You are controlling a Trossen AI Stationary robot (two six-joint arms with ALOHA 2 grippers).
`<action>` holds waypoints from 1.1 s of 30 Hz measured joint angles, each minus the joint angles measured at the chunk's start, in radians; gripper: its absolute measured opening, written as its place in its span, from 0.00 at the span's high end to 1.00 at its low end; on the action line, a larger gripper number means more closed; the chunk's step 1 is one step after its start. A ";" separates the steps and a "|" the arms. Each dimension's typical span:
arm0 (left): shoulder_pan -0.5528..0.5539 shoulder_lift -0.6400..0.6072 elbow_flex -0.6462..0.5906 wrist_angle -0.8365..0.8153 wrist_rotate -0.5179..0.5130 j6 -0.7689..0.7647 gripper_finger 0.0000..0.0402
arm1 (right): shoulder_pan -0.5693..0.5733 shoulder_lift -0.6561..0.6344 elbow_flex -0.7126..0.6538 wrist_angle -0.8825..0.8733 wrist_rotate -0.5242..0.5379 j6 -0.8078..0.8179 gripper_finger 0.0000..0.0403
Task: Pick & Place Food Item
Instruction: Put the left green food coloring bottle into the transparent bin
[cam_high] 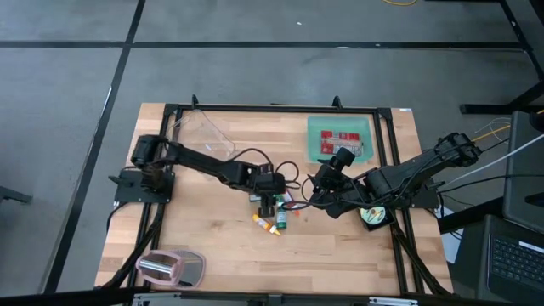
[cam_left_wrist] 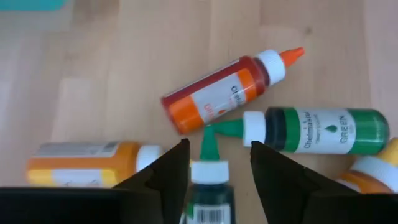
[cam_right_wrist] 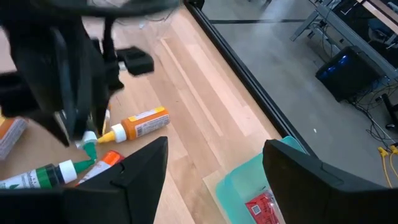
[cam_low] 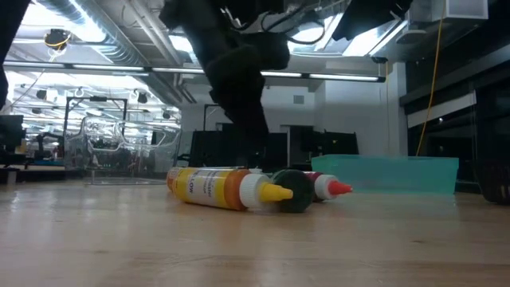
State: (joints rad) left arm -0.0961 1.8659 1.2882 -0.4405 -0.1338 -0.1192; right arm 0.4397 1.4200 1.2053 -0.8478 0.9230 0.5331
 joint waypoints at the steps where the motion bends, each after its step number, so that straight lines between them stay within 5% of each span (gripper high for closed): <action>1: 0.004 0.012 0.008 -0.005 0.008 0.000 0.58 | 0.000 0.000 0.000 -0.001 0.000 -0.001 0.36; 5: 0.022 0.070 0.061 -0.031 0.094 -0.020 0.57 | 0.000 0.000 0.000 0.000 0.000 -0.003 0.36; 15: 0.038 0.220 0.202 -0.195 0.080 -0.016 0.63 | -0.001 0.000 0.000 -0.008 -0.008 -0.010 0.36; 33: 0.051 0.230 0.213 -0.231 0.085 0.001 0.72 | 0.000 0.000 0.000 -0.001 -0.018 -0.009 0.36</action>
State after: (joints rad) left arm -0.0453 2.0960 1.5017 -0.6713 -0.0491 -0.1182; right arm 0.4393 1.4200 1.2049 -0.8490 0.9051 0.5240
